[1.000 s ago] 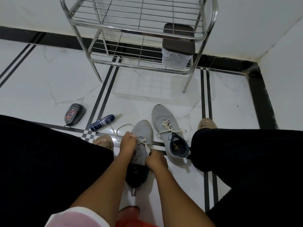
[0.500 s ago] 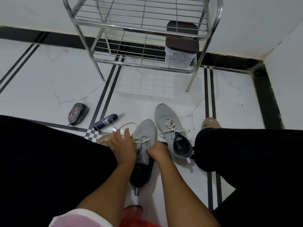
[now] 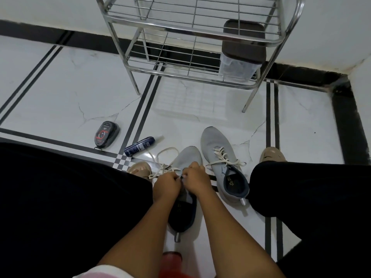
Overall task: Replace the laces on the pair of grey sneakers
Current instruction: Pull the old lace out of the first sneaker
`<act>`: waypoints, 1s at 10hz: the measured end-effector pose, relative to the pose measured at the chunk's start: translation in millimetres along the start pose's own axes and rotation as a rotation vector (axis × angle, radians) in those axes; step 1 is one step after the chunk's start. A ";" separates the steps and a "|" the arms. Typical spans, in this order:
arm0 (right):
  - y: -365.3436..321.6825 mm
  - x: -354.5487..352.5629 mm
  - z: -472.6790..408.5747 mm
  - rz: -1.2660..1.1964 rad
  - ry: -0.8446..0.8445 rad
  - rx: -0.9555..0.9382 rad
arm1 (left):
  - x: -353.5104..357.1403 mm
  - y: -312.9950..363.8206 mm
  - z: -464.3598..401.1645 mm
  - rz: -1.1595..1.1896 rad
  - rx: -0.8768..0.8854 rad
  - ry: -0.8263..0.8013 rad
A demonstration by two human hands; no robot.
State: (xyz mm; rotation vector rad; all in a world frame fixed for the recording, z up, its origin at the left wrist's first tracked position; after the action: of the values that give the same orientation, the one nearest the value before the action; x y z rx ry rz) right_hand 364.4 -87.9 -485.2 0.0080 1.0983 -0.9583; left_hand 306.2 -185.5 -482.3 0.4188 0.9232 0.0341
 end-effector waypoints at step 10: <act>48.1 -70.0 1.9 -1.439 0.603 0.643 | 8.0 -1.7 4.3 0.067 -0.085 -0.100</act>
State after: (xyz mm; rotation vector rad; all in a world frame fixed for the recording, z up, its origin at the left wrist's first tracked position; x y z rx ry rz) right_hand 389.5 -13.6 -452.6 0.0356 1.2262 -2.7138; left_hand 314.2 -186.8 -486.9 0.3694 0.8059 0.1124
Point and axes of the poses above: each hand's wrist, its own z-axis away from the middle knuckle, its own x-axis out of the palm, y = z × x, the point moved 4 cm from there along -z, towards the middle knuckle, and after that the axes turned 4 degrees about -x, right-handed, at the moved point
